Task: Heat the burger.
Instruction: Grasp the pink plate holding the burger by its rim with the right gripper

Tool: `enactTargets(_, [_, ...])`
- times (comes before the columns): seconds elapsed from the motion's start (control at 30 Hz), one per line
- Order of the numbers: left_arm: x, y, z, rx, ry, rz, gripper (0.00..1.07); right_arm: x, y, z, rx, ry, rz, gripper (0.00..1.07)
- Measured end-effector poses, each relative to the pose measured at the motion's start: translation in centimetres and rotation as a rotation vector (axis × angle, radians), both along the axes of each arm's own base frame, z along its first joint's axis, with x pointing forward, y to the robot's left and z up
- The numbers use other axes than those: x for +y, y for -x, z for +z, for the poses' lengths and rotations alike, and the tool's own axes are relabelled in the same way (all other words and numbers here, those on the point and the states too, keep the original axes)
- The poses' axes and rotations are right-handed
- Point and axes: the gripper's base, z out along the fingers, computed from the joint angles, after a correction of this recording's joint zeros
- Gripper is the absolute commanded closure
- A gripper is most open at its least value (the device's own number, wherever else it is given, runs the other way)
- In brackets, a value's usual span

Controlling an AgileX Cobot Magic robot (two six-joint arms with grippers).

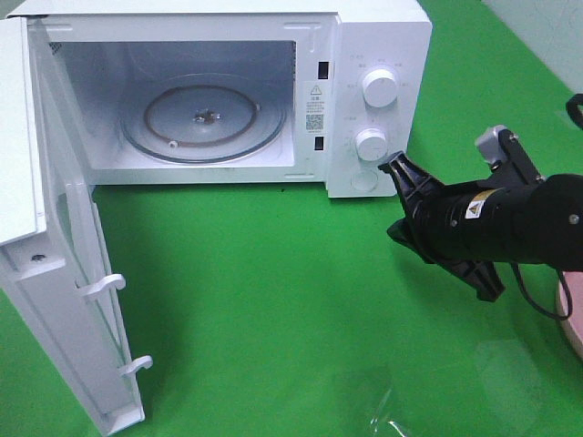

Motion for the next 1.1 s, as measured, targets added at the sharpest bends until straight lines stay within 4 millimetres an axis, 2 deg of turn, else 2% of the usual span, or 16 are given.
enactTargets(0.1, [0.0,0.0,0.0,0.000,0.000,0.000,0.09,0.0,0.3,0.3,0.006,0.041,0.051,1.05])
enactTargets(0.17, [0.0,0.0,0.0,0.000,0.000,0.000,0.09,-0.2,1.1,0.9,0.042,0.121,0.154,1.03])
enactTargets(0.27, [0.0,0.0,0.0,0.000,0.000,0.000,0.09,-0.3,1.3,1.0,0.048,0.136,0.176,1.03])
enactTargets(0.33, [0.0,0.0,0.0,0.000,0.000,0.000,0.09,-0.4,2.1,1.2,0.094,0.206,0.271,1.02])
enactTargets(0.43, [0.0,0.0,0.0,0.000,0.000,0.000,0.09,-0.5,2.3,1.2,0.107,0.218,0.288,1.02])
enactTargets(0.57, [0.0,0.0,0.0,0.000,0.000,0.000,0.09,-0.8,3.5,1.6,0.171,0.307,0.435,1.00])
enactTargets(0.67, [0.0,0.0,0.0,0.000,0.000,0.000,0.09,-0.9,3.7,1.7,0.181,0.322,0.461,0.99])
enactTargets(0.87, [0.0,0.0,0.0,0.000,0.000,0.000,0.09,-1.8,5.4,2.4,0.256,0.473,0.689,0.97])
enactTargets(0.97, [0.0,0.0,0.0,0.000,0.000,0.000,0.09,-2.0,5.6,2.4,0.274,0.493,0.715,0.96])
enactTargets(1.1, [0.0,0.0,0.0,0.000,0.000,0.000,0.09,-2.5,6.1,3.2,0.381,0.594,0.868,0.91])
